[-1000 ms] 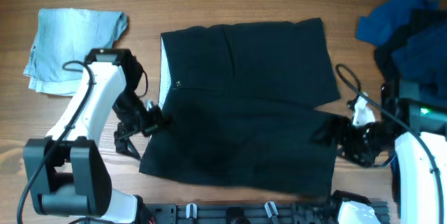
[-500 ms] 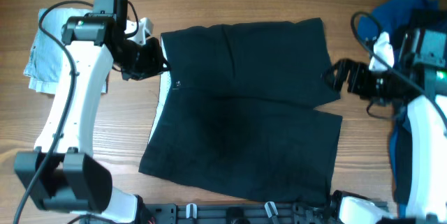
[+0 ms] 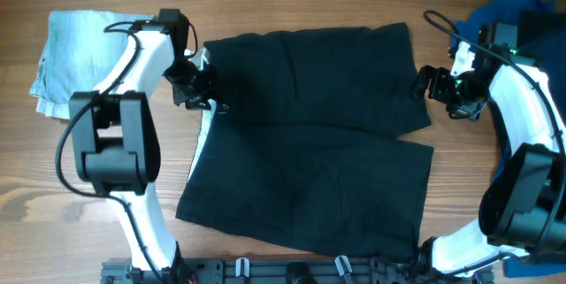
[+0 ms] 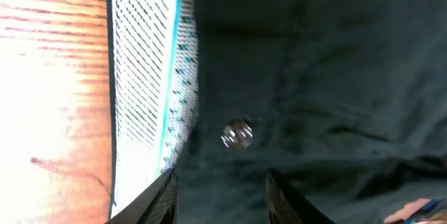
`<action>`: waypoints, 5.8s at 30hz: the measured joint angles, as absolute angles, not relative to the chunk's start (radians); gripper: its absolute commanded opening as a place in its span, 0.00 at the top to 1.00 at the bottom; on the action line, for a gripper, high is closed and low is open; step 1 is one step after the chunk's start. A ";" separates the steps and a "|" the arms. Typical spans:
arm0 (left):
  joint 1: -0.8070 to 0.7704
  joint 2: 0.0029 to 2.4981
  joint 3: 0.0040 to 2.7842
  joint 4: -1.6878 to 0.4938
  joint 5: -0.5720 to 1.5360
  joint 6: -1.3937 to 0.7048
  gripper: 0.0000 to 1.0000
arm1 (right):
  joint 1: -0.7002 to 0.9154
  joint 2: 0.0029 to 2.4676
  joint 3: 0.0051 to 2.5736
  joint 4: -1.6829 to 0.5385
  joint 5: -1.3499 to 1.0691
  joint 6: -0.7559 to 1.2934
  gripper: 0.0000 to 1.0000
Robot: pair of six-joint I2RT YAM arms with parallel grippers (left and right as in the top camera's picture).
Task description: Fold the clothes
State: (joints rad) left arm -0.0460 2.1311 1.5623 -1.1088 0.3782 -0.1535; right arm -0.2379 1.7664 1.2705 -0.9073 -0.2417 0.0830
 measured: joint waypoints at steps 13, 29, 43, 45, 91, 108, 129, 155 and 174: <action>-0.046 2.141 1.559 -1.048 0.371 -0.132 0.55 | -0.238 1.767 1.271 -0.771 -0.234 0.043 0.00; -0.044 2.140 1.486 -1.000 0.402 -0.127 0.69 | -0.238 1.767 1.271 -0.769 -0.223 0.040 0.00; -0.044 2.140 1.473 -0.990 0.449 -0.098 0.96 | -0.238 1.767 1.271 -0.764 -0.223 0.040 0.00; -0.044 2.140 1.473 -0.991 0.455 -0.098 0.96 | -0.238 1.767 1.271 -0.764 -0.223 0.040 0.00; 0.059 1.991 1.433 -1.005 0.202 -0.278 0.95 | -0.227 2.011 1.272 -0.534 -0.355 -0.141 0.42; 0.059 1.991 1.433 -1.005 0.202 -0.281 0.94 | -0.084 2.006 1.278 -0.608 -0.360 -0.189 0.47; 0.059 1.991 1.433 -1.005 0.202 -0.284 0.94 | -0.084 1.937 1.234 -0.628 -0.503 -0.155 0.45; 0.059 1.991 1.433 -1.006 0.198 -0.284 0.94 | -0.068 1.928 1.126 -0.493 -0.469 -0.181 0.39; 0.133 1.991 1.433 -1.004 0.143 -0.299 0.77 | -0.067 1.937 1.122 -0.421 -0.415 -0.158 0.39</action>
State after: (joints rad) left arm 0.1326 1.9915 1.4330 -1.0042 0.1429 -0.2985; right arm -0.0669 1.9366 1.1217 -0.4213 -0.4149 -0.1577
